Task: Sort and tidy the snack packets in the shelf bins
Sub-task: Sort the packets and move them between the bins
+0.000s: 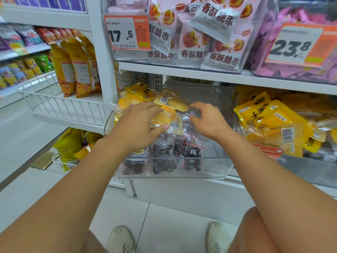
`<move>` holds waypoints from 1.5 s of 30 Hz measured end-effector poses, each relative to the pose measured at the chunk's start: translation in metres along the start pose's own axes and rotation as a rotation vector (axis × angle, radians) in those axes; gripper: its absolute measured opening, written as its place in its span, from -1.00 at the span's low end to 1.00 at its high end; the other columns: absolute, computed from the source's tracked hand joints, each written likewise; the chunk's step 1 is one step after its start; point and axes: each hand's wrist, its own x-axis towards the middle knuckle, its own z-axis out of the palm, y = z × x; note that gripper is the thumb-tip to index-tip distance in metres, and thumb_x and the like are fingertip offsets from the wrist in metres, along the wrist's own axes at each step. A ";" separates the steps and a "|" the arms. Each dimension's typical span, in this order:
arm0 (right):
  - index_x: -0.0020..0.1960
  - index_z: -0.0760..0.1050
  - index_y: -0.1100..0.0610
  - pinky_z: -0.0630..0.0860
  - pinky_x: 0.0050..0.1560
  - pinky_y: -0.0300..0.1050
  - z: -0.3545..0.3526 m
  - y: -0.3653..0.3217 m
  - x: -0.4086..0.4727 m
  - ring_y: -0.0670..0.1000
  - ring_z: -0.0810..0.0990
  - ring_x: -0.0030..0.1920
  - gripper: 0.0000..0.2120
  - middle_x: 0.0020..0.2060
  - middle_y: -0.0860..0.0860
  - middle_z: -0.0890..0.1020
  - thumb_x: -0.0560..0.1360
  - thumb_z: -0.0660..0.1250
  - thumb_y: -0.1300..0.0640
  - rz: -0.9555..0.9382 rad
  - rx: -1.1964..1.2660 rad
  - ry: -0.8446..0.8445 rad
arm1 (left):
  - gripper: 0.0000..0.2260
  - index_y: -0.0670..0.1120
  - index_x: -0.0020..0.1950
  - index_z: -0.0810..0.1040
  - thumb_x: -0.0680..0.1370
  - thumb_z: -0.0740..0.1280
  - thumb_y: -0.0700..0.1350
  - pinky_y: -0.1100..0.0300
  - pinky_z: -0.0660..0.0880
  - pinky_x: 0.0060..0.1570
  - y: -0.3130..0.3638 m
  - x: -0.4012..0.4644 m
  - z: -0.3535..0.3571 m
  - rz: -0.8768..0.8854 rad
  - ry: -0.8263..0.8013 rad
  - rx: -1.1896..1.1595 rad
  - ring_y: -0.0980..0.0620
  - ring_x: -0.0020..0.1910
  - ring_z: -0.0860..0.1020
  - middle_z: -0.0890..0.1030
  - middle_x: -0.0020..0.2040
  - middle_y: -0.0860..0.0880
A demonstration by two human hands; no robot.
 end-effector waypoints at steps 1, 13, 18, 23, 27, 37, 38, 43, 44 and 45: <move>0.48 0.38 0.13 0.37 0.33 -0.06 0.000 0.001 0.001 0.14 0.43 0.40 -0.54 0.42 0.11 0.46 0.59 0.29 0.12 0.022 0.023 0.015 | -0.49 -0.04 0.43 0.48 0.57 0.30 0.22 -0.21 0.34 0.37 0.002 0.001 0.001 0.007 0.006 -0.001 -0.07 0.38 0.43 0.51 0.38 -0.03; 0.02 0.70 0.08 0.62 0.05 -0.05 -0.085 -0.008 -0.078 -0.07 0.69 -0.09 -0.86 -0.13 -0.03 0.73 0.53 0.41 0.07 -0.044 0.069 0.105 | -0.81 0.03 -0.06 0.70 0.53 0.38 0.10 0.12 0.56 -0.24 0.083 0.004 -0.009 0.242 0.074 -0.334 0.17 -0.28 0.59 0.65 -0.24 0.15; -0.15 0.67 0.21 0.58 -0.32 -0.10 -0.140 0.057 -0.169 -0.02 0.64 -0.37 -0.86 -0.36 0.09 0.68 0.56 0.39 0.20 0.183 0.325 0.093 | -0.88 -0.04 -0.11 0.71 0.54 0.46 -0.01 0.39 0.43 -0.34 0.182 -0.002 0.012 0.433 -0.187 -0.658 0.10 -0.31 0.59 0.65 -0.29 0.09; -0.12 0.67 0.19 0.61 -0.30 -0.05 -0.077 0.158 -0.242 0.02 0.68 -0.33 -0.94 -0.30 0.09 0.67 0.48 0.45 0.19 0.461 0.359 0.009 | -0.87 -0.02 -0.01 0.69 0.56 0.42 0.02 0.30 0.51 -0.23 0.249 0.015 0.081 0.595 -0.597 -0.475 0.17 -0.19 0.62 0.68 -0.18 0.08; -0.11 0.66 0.12 0.64 -0.20 -0.02 -0.015 0.240 -0.289 0.04 0.66 -0.32 -0.83 -0.33 0.05 0.67 0.39 0.55 0.06 0.744 0.335 -0.089 | -0.79 0.02 0.05 0.64 0.56 0.39 0.12 0.19 0.52 -0.08 0.286 0.007 0.152 0.643 -0.882 -0.272 0.16 -0.12 0.59 0.64 -0.11 0.13; 0.28 0.26 0.10 0.38 0.06 0.00 0.202 0.349 -0.353 0.12 0.37 0.30 -0.01 0.21 0.05 0.38 0.07 0.62 -0.32 1.568 0.167 -0.185 | -0.73 0.04 0.27 0.55 0.60 0.33 0.09 0.08 0.47 0.18 0.282 -0.038 0.340 0.414 -1.303 -0.067 0.02 0.12 0.53 0.57 0.18 0.04; 0.26 0.24 0.08 0.38 0.07 0.03 0.211 0.350 -0.353 0.12 0.39 0.28 -0.04 0.19 0.05 0.40 0.08 0.63 -0.27 1.551 0.113 -0.157 | -0.72 0.04 0.27 0.54 0.60 0.33 0.10 0.07 0.46 0.20 0.279 -0.037 0.346 0.404 -1.309 -0.046 0.01 0.13 0.52 0.55 0.19 0.05; 0.11 0.56 0.21 0.66 -0.03 0.01 0.194 0.348 -0.352 0.11 0.69 -0.08 -0.50 -0.07 0.09 0.69 0.23 0.63 0.15 1.543 0.602 -0.095 | -0.68 0.04 0.29 0.51 0.59 0.34 0.13 0.10 0.46 0.18 0.274 -0.032 0.340 0.305 -1.295 -0.105 0.02 0.12 0.51 0.57 0.20 0.04; 0.10 0.62 0.25 0.67 -0.01 0.05 0.174 0.339 -0.351 0.12 0.71 -0.11 -0.55 -0.10 0.13 0.71 0.26 0.63 0.21 1.510 0.842 -0.075 | -0.63 0.01 0.32 0.50 0.58 0.35 0.15 0.11 0.47 0.18 0.274 -0.030 0.331 0.279 -1.324 -0.074 0.01 0.14 0.52 0.56 0.22 0.01; 0.13 0.63 0.28 0.66 0.02 0.07 0.147 0.326 -0.349 0.13 0.71 -0.12 -0.57 -0.09 0.16 0.72 0.29 0.61 0.23 1.439 1.059 -0.057 | -0.57 -0.03 0.33 0.49 0.56 0.36 0.18 0.12 0.49 0.15 0.275 -0.025 0.322 0.242 -1.339 -0.036 -0.01 0.12 0.55 0.57 0.23 -0.01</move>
